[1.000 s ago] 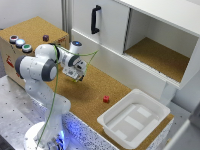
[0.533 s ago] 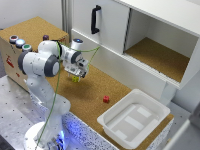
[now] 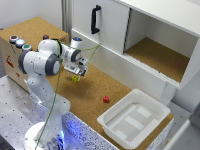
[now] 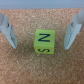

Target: Lift the yellow block

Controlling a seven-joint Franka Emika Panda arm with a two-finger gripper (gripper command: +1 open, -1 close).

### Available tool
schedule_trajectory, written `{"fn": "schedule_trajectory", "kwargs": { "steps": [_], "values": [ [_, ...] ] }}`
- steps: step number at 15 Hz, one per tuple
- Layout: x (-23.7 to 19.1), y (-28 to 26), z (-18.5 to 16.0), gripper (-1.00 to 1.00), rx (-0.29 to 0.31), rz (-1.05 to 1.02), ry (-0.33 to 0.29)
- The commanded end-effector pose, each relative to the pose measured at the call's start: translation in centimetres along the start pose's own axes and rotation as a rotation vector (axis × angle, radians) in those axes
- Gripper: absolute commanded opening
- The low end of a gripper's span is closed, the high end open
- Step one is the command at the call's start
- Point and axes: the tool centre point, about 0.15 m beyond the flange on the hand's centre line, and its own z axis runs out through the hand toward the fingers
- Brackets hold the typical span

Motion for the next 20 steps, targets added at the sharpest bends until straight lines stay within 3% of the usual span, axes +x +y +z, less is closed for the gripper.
{"fn": "schedule_trajectory", "kwargs": {
  "steps": [1,2,3,5,10,11,15,20],
  "values": [
    [1.9,0.0,-0.1,1.0,-0.056,0.013,-0.098],
    [1.9,0.0,-0.1,1.0,-0.056,0.013,-0.098],
    [0.0,0.0,0.0,1.0,0.0,0.0,0.0],
    [-0.1,0.5,0.9,1.0,0.019,-0.012,0.056],
    [-1.7,2.0,1.9,1.0,-0.015,0.103,0.246],
    [-1.6,2.0,2.3,1.0,-0.029,0.11,0.249],
    [-0.7,1.5,2.2,1.0,0.029,0.062,0.225],
    [0.7,0.3,1.2,1.0,-0.004,0.011,0.211]
  ]
}}
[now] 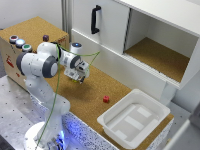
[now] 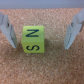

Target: Lift the yellow block

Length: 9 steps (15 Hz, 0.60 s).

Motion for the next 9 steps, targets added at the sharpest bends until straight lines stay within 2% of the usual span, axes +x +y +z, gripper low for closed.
{"fn": "schedule_trajectory", "kwargs": {
  "steps": [1,3,9],
  "values": [
    [0.6,-1.3,0.1,-1.0,0.007,-0.049,0.028],
    [1.2,-1.3,0.7,-1.0,0.005,-0.04,-0.008],
    [1.5,-0.9,1.5,-1.0,-0.003,-0.02,-0.018]
  ]
}}
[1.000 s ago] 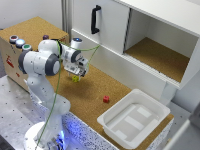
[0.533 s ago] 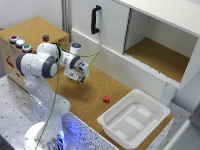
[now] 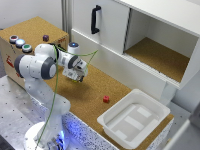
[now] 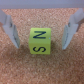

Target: Lift the yellow block

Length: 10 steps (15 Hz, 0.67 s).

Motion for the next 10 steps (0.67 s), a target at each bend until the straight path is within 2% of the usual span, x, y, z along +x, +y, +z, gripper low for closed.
{"fn": "schedule_trajectory", "kwargs": {
  "steps": [1,4,7,10],
  "values": [
    [1.5,0.0,1.4,-1.0,-0.003,0.01,-0.017],
    [1.7,-0.2,0.8,-1.0,-0.018,0.006,-0.023],
    [1.8,0.3,-3.3,-1.0,-0.072,0.025,-0.015],
    [1.7,3.0,-6.7,-1.0,-0.072,0.081,-0.035]
  ]
}}
